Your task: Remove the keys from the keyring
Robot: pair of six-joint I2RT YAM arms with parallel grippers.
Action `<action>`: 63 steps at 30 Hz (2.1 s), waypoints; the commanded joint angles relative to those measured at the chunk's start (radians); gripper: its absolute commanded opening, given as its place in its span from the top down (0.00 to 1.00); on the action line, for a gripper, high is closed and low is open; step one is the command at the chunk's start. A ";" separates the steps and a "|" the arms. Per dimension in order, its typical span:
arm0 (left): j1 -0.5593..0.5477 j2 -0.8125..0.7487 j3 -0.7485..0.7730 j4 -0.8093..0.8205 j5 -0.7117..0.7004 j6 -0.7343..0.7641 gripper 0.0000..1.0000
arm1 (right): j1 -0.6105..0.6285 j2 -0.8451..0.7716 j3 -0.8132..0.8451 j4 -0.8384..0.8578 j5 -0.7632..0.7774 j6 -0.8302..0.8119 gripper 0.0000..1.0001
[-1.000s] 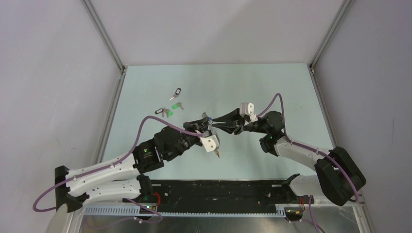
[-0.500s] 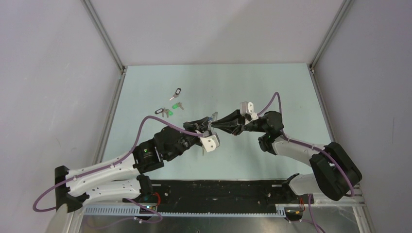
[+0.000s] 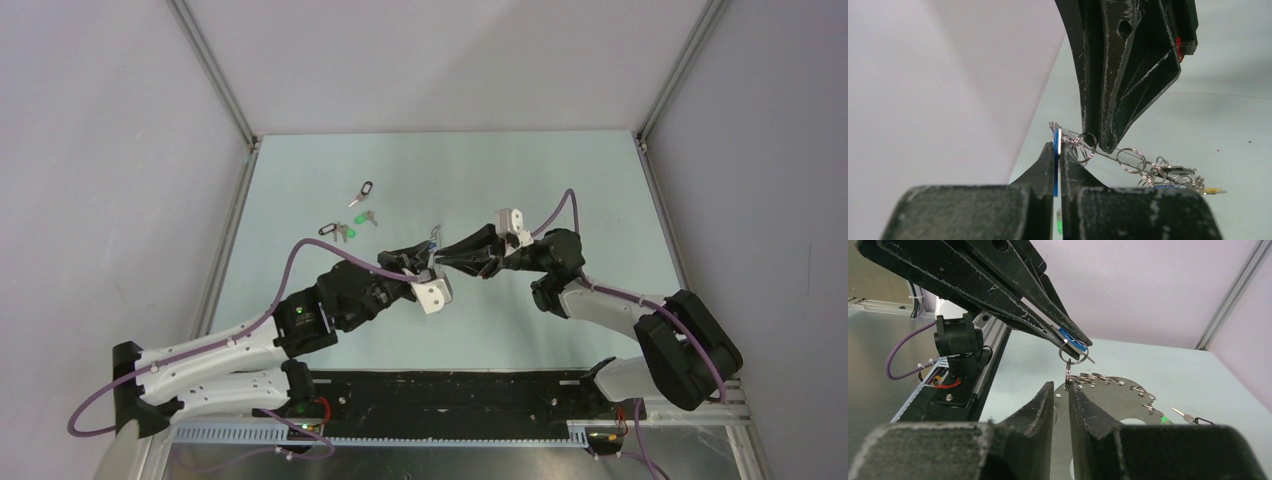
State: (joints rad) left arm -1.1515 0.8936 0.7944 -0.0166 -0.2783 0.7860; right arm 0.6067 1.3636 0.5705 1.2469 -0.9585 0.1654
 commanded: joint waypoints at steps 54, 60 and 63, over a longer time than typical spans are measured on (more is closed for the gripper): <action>0.015 -0.005 0.017 0.088 0.017 -0.043 1.00 | -0.019 -0.035 0.327 -0.665 -0.312 0.176 1.00; 0.032 -0.006 0.017 0.095 0.057 -0.060 1.00 | -0.024 0.018 0.326 -0.491 -0.361 0.407 1.00; 0.037 0.001 0.018 0.100 0.069 -0.063 1.00 | -0.022 0.044 0.326 -0.419 -0.377 0.486 1.00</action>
State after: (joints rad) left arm -1.1263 0.9054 0.7944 -0.0257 -0.2508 0.7483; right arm 0.5709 1.3792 0.8608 0.6941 -1.2583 0.4755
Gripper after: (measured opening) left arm 0.023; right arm 0.009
